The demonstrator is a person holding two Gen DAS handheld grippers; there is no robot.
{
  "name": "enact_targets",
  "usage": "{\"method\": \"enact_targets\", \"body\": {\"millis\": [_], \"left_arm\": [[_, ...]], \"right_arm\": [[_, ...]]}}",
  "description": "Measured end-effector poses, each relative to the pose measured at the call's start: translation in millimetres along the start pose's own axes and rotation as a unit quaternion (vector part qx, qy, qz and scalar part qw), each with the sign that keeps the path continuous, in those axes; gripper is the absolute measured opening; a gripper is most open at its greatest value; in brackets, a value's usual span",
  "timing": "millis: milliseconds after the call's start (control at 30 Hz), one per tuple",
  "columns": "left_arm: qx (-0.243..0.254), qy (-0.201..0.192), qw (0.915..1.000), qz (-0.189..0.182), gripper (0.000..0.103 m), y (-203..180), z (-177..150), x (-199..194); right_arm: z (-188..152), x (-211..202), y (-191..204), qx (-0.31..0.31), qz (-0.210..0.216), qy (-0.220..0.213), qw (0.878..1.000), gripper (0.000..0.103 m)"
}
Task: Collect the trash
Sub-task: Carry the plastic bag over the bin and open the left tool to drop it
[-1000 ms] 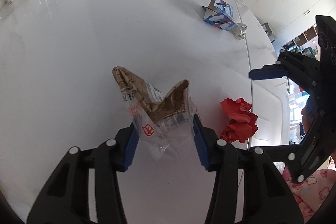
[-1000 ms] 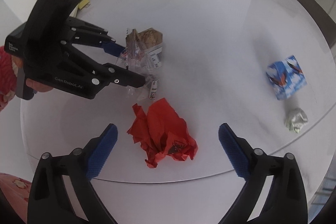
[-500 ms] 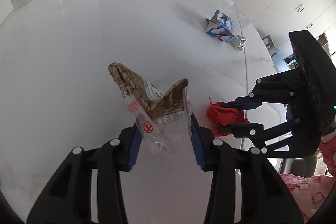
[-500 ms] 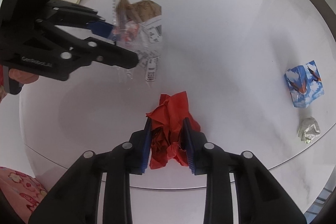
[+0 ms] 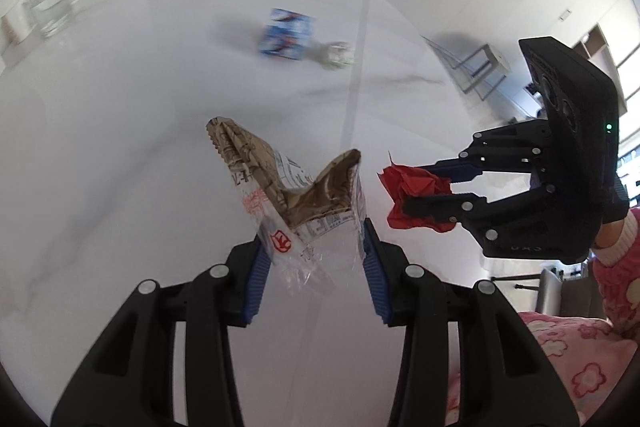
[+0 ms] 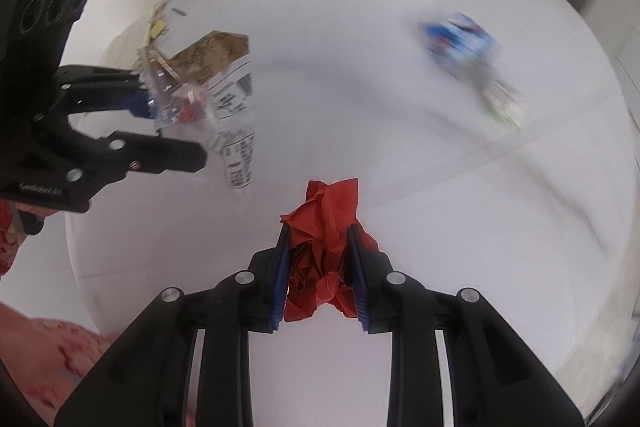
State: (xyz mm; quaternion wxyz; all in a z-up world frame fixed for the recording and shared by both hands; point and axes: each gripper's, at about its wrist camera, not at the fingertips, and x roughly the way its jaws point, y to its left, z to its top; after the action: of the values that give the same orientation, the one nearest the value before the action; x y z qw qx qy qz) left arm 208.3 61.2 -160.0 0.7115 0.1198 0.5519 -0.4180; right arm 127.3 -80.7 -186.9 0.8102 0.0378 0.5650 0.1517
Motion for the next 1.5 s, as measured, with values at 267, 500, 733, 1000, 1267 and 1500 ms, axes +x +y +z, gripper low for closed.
{"method": "enact_targets", "body": {"millis": [267,500,733,1000,1267,1500], "left_arm": [[0.050,0.022,0.9981,-0.030,0.042,-137.9,0.7,39.2],[0.094,0.046,0.9934,-0.047,0.042,-244.3,6.4,79.0],[0.157,0.084,0.9820,-0.062,0.042,-336.1,10.4,133.0],[0.193,0.151,0.9675,-0.063,0.042,-404.6,5.1,201.2],[0.213,0.163,0.9618,-0.055,0.072,-429.0,-7.4,214.2],[0.203,0.164,0.9647,-0.037,0.084,-433.6,-4.5,213.2]], "right_arm": [[-114.8,-63.7,-73.2,0.096,-0.040,-0.018,0.994,0.028],[-208.0,-112.7,-133.7,0.175,-0.068,-0.034,0.982,0.028],[-274.5,-152.3,-188.4,0.228,-0.086,-0.050,0.969,0.029],[-330.3,-176.7,-240.0,0.270,-0.099,-0.059,0.956,0.030],[-348.8,-178.5,-260.8,0.291,-0.097,-0.061,0.950,0.030],[-351.8,-176.2,-269.1,0.296,-0.094,-0.063,0.948,0.031]]}}
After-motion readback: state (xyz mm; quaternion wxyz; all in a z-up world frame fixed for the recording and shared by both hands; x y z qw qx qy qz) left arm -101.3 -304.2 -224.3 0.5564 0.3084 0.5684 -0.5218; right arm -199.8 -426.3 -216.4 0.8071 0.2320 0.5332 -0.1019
